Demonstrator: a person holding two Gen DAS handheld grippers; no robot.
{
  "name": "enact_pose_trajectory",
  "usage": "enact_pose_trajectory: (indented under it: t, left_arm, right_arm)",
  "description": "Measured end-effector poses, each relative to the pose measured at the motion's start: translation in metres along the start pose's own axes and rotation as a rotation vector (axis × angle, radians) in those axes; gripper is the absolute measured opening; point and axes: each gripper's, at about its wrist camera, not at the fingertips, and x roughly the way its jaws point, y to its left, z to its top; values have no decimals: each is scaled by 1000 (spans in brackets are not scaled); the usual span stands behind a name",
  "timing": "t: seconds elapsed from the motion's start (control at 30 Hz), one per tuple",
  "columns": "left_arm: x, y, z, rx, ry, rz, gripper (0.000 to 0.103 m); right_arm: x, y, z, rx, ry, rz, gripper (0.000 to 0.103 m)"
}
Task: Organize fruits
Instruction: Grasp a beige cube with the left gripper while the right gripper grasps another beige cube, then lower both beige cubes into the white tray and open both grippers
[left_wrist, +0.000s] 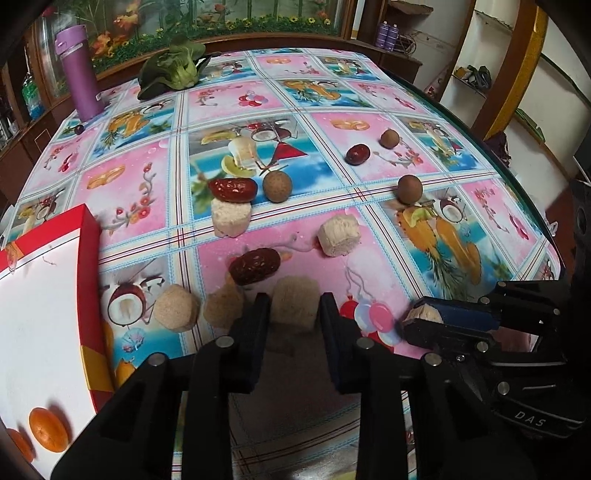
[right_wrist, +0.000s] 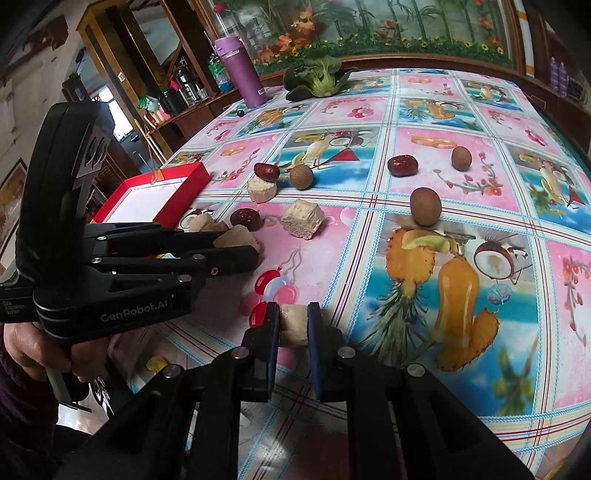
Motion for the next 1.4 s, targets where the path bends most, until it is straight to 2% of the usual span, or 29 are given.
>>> enact_pose_trajectory:
  t: [0.17,0.3,0.47,0.6,0.87,1.13,1.4]
  left_arm:
    - [-8,0,-5,-28,-18,-9,29]
    - [-23,-2,-10,-39,-50,15,29]
    - [-51,4,-18,-66,-123,81,30]
    - [-77,17,-26,-87,-187,157,30]
    - [-121,61,-47,-177,-292,300,30]
    - [-138,116,-71,-287,-296,426,30]
    - [-129,168,-86,-396,-247,498,30]
  right_arm:
    - [0,4,-1,-17,-7,-22,13]
    - [0,7,-1,-29,-15,-51,13]
    - [1,9,-1,-28,-18,-85,13]
    - [4,17,5,-23,-14,-63,13]
    - [12,82,43,-136,-63,4,12]
    - [54,139,81,-147,-36,125,12]
    - [98,178,92,-162,40,189,12]
